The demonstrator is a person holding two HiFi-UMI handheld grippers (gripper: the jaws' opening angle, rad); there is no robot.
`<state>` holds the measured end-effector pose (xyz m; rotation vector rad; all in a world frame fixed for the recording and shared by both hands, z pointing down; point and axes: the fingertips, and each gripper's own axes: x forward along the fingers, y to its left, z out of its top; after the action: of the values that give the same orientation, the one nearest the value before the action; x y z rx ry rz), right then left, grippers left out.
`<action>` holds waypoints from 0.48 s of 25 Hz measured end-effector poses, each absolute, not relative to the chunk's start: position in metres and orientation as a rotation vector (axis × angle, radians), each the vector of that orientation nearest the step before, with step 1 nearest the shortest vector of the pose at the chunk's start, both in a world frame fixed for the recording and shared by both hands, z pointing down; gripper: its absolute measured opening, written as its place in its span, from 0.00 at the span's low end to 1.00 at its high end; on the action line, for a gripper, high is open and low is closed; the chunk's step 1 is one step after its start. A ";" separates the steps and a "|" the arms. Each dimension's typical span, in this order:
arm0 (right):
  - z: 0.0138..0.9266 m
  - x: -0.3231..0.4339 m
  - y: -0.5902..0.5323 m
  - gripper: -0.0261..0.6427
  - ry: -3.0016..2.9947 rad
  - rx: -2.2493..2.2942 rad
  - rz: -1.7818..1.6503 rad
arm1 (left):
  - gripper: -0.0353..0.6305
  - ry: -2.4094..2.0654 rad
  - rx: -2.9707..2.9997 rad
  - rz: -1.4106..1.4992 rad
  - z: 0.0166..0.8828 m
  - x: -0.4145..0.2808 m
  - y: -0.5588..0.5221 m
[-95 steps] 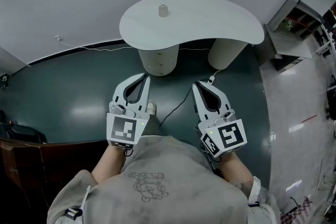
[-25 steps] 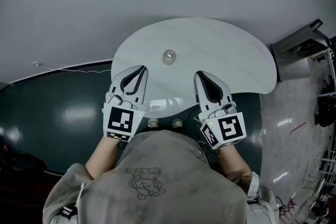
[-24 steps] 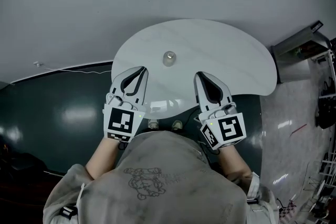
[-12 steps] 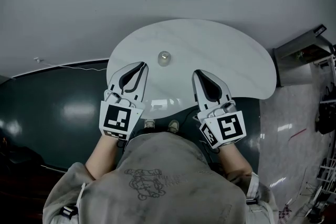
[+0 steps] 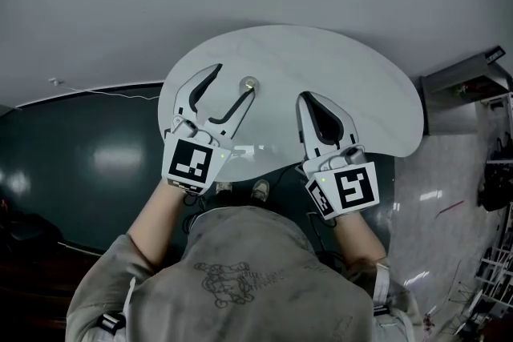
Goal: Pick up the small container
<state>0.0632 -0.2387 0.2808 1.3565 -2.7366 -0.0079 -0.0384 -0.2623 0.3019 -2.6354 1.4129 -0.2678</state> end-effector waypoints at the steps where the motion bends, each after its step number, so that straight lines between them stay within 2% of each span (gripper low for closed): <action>1: 0.282 0.062 -0.243 0.09 -2.734 1.357 -0.008 | 0.46 1.404 -2.636 -0.273 0.307 -0.036 -0.268; 5: 0.292 0.057 -0.260 0.09 -2.721 1.355 -0.003 | 0.54 1.361 -2.652 -0.271 0.327 -0.028 -0.289; 12: 0.324 0.051 -0.291 0.09 -2.694 1.356 0.059 | 0.56 1.324 -2.705 -0.330 0.383 -0.016 -0.325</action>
<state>0.0509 -0.2907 0.3236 1.3557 -2.6942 0.0592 -0.0160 -0.3253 0.3831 -2.7045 1.3243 -0.3300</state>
